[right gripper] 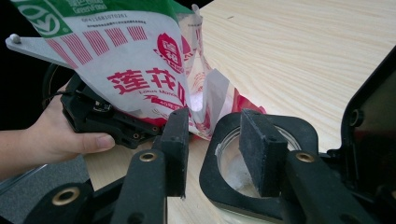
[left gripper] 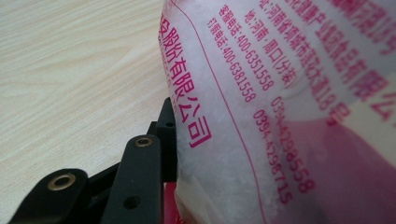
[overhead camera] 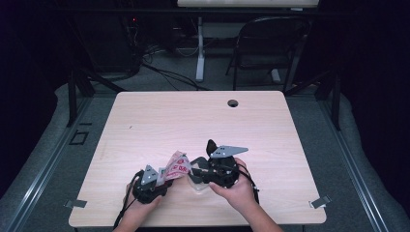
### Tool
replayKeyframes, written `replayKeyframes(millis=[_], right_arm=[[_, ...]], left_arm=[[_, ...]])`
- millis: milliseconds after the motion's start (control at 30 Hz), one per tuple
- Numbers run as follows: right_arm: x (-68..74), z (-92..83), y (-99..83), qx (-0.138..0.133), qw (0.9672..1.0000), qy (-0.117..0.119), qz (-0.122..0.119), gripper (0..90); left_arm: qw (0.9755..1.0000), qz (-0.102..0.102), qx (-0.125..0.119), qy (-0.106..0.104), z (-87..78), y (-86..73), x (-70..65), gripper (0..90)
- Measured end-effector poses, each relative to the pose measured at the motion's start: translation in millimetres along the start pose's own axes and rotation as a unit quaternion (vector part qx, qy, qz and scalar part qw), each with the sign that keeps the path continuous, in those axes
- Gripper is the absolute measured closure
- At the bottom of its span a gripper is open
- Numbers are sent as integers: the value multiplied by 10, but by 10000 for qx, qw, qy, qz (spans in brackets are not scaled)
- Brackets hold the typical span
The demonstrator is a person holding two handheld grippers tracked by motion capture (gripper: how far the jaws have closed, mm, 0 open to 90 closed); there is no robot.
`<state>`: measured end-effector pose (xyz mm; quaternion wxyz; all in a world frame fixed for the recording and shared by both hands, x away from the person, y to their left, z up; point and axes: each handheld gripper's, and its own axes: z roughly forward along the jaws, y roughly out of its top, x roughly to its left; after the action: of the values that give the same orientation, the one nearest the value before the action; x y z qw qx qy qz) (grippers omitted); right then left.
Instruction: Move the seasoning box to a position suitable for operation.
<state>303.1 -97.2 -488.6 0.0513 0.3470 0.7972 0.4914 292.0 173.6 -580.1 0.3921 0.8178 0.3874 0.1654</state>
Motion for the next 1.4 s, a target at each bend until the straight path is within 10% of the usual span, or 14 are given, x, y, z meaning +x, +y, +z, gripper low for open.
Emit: replayKeyframes(millis=[767,1400], right_arm=[[-48,-209,-47,-58,9981,-528,-304,478],[-105,-387,-142,-121,9988,-442,-158,571]], left_arm=[[9986,268,-326,307,-111,223,100,636],[9966,513,-447,468,-152,359,138,638]])
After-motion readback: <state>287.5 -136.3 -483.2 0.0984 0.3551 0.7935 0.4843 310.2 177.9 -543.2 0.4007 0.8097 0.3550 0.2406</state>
